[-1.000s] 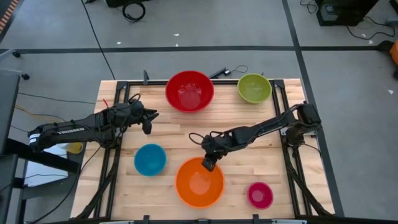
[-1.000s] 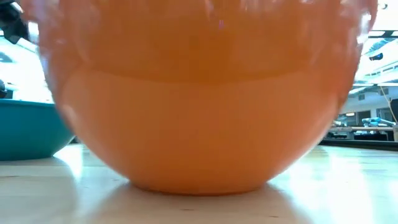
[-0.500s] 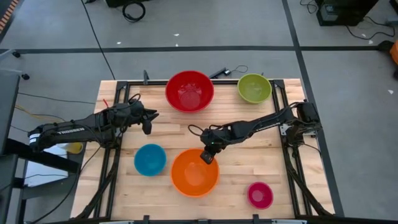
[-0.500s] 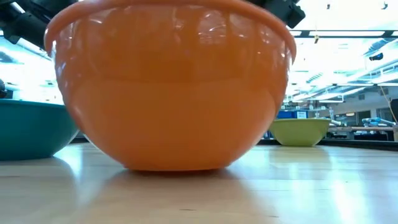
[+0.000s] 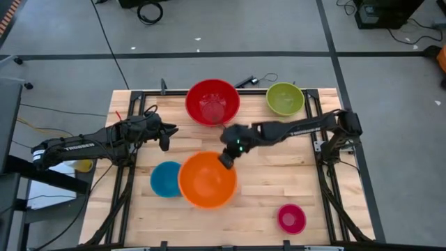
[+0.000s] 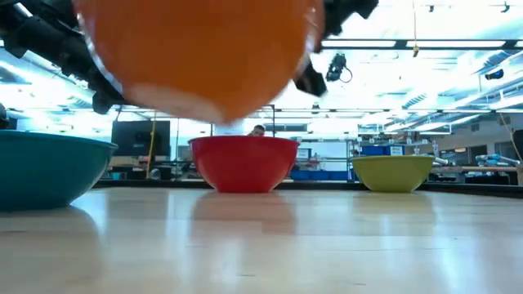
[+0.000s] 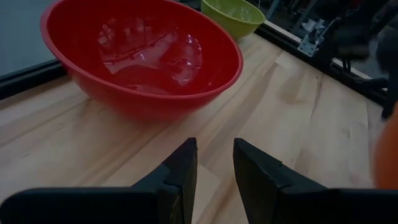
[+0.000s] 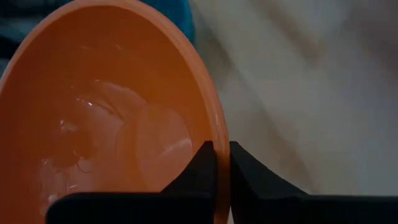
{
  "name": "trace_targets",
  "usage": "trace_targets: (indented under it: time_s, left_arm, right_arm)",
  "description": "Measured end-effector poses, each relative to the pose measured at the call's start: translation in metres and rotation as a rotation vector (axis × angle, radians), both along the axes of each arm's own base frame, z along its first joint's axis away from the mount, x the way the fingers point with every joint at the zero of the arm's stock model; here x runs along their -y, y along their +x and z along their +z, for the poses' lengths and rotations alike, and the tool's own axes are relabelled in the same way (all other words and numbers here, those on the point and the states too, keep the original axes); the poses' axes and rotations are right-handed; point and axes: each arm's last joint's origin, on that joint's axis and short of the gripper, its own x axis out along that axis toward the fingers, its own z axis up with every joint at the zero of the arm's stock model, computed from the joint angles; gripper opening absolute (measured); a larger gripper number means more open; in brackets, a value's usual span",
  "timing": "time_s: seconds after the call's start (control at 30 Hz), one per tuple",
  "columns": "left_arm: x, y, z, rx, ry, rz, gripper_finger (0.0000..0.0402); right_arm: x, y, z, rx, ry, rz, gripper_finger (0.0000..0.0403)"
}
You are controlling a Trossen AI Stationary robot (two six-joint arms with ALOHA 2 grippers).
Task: Nest bowls inside each other
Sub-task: Stack the orange bowl on the red bowl
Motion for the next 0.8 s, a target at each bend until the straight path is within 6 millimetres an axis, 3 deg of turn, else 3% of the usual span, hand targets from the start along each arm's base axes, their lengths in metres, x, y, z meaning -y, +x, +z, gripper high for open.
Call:
trace_targets:
  time_s: [0.2, 0.4, 0.6, 0.8]
  left_arm:
    - [0.0, 0.0, 0.0, 0.002, -0.008, 0.004, 0.0107]
    - [-0.001, -0.001, 0.0, 0.027, -0.048, 0.077, 0.0107]
    - [-0.003, -0.001, 0.0, 0.06, -0.092, 0.171, 0.0107]
    - [-0.006, -0.003, 0.001, 0.084, -0.087, 0.285, 0.0107]
  right_arm:
    - [0.053, 0.001, 0.048, 0.103, -0.22, -0.07, 0.0029]
    - [0.139, -0.018, 0.056, 0.051, -0.442, -0.368, 0.003]
    - [0.213, -0.05, 0.046, 0.006, -0.478, -0.588, 0.0031]
    - [0.238, -0.043, 0.002, -0.075, -0.41, -0.479, 0.0034]
